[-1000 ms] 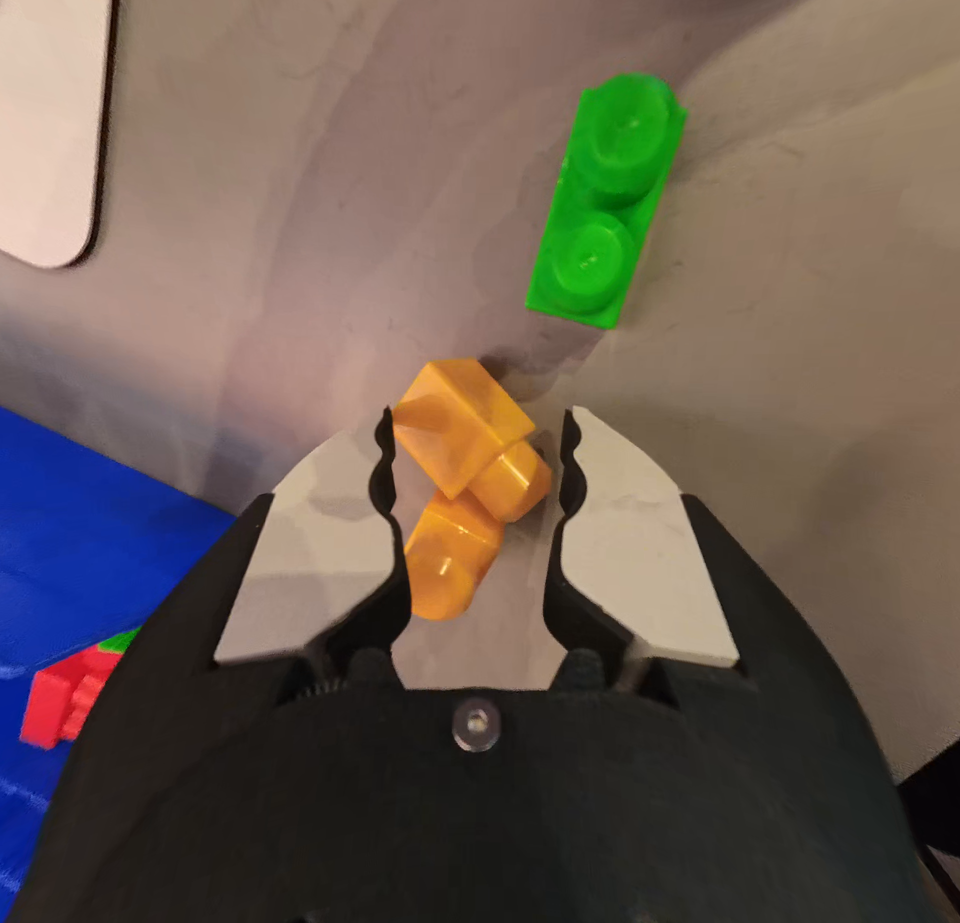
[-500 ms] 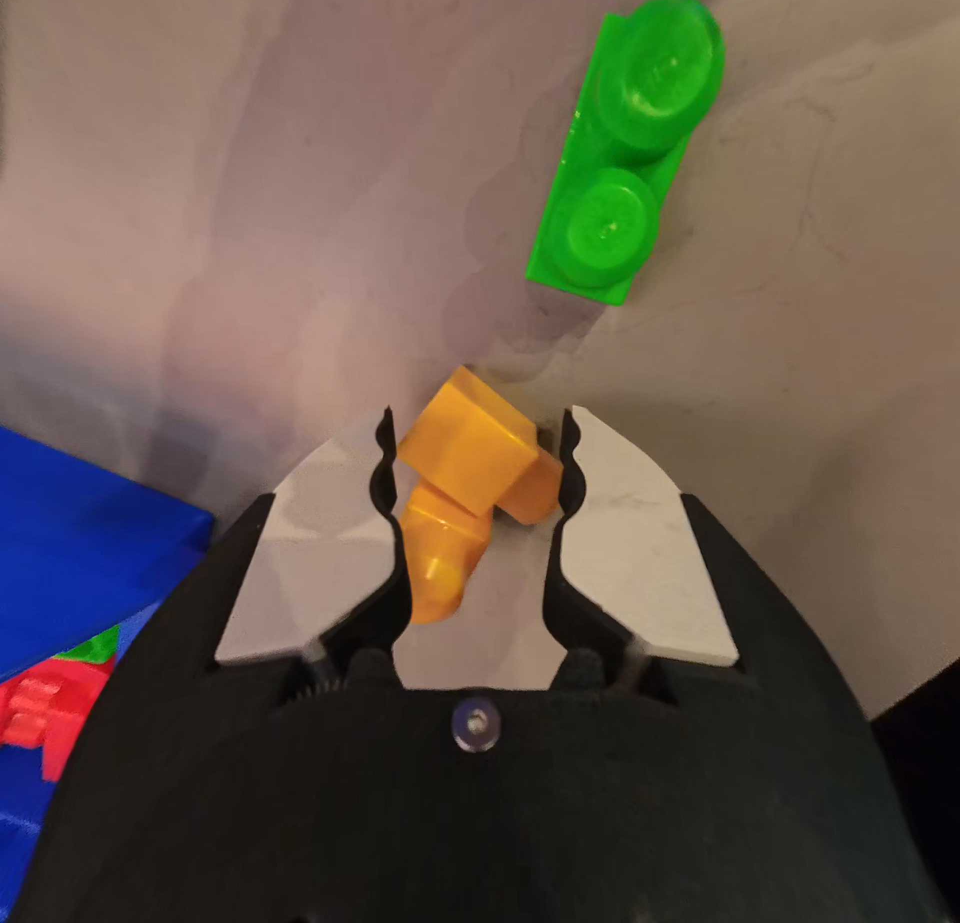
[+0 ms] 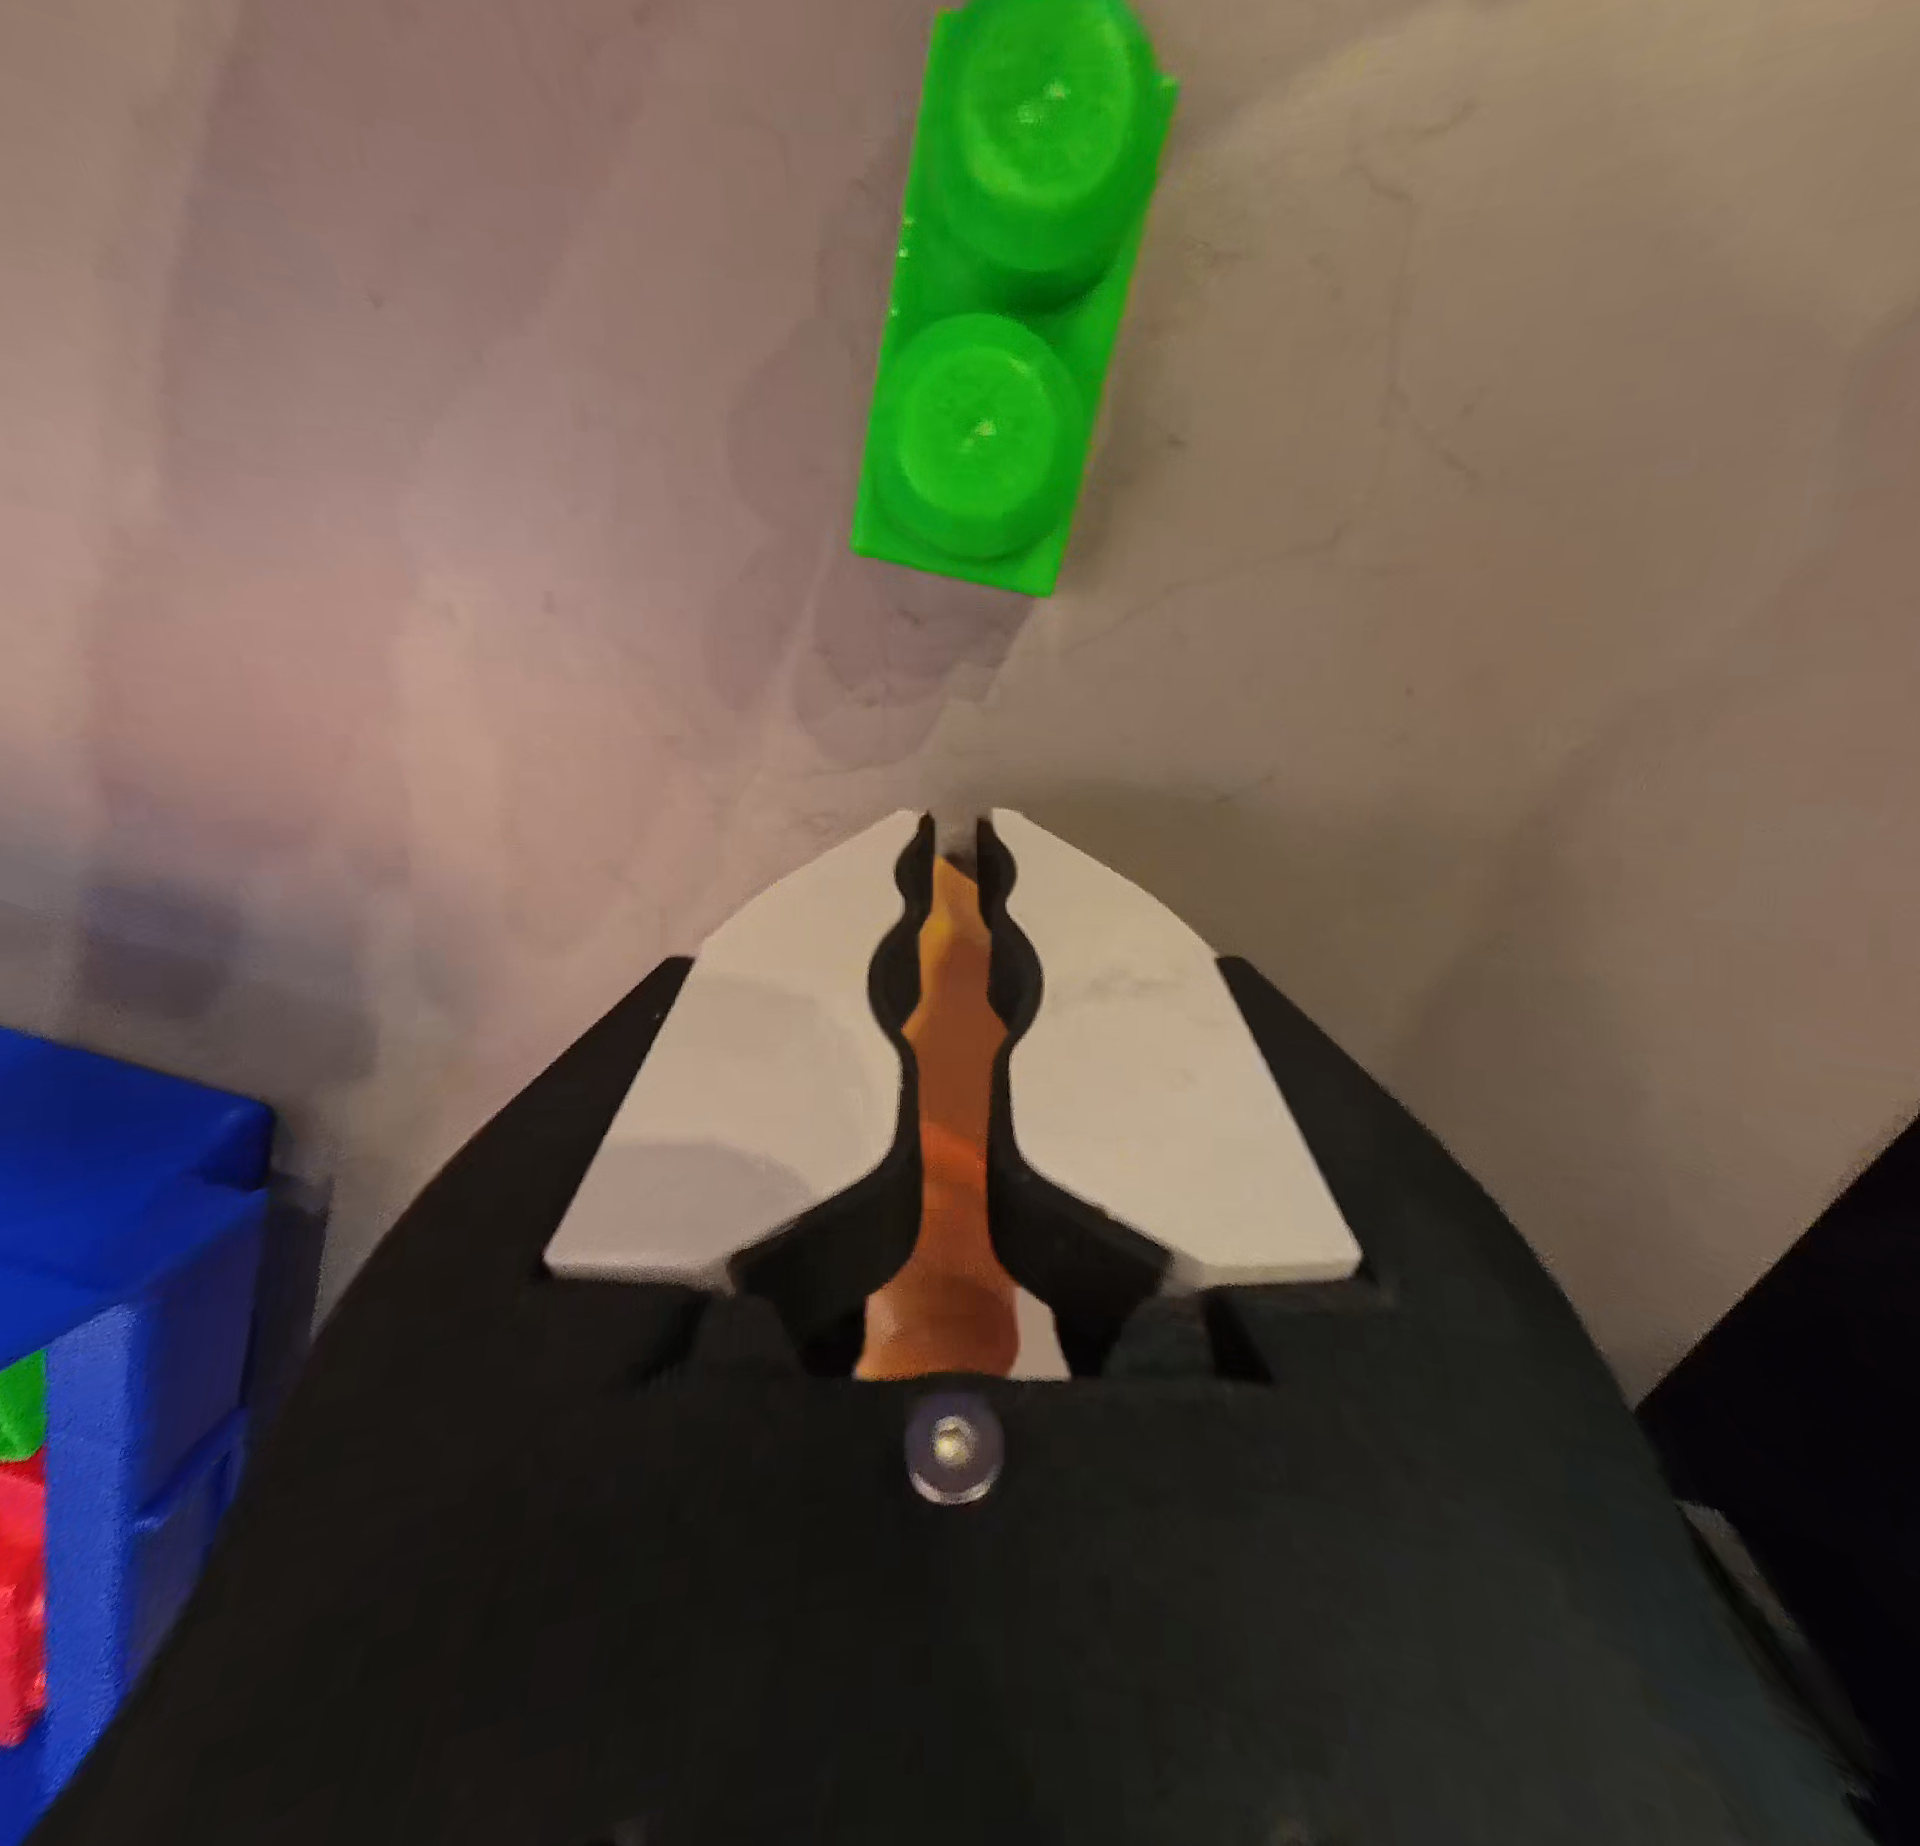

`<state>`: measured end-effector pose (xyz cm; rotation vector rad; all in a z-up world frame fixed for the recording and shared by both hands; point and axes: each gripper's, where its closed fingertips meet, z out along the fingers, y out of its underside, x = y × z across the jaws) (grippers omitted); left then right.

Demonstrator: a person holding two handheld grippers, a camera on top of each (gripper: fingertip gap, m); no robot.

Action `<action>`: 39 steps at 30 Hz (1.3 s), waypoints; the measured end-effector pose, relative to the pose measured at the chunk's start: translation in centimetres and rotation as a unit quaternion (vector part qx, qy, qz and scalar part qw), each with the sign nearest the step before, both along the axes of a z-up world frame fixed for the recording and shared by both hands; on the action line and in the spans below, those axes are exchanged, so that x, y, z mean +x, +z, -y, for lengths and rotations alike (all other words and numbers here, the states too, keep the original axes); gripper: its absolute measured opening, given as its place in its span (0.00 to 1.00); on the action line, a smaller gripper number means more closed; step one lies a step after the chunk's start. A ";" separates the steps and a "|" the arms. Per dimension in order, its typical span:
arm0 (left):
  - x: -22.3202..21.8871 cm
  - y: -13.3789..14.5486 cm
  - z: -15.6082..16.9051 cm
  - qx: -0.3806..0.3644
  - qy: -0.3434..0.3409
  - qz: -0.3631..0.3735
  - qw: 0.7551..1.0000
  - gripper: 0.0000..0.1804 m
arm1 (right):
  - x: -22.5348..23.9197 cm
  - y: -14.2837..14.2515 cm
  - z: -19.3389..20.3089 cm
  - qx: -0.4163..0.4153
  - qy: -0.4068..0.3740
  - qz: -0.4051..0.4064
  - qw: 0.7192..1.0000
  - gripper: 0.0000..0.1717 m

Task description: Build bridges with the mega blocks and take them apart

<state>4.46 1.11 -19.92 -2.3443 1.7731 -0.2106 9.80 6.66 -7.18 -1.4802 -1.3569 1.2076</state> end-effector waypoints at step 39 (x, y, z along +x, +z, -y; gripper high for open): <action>-3.3 1.1 1.1 0.114 0.161 0.031 0.980 0.36 | -0.2 0.7 0.7 0.009 0.013 -0.009 1.000 0.15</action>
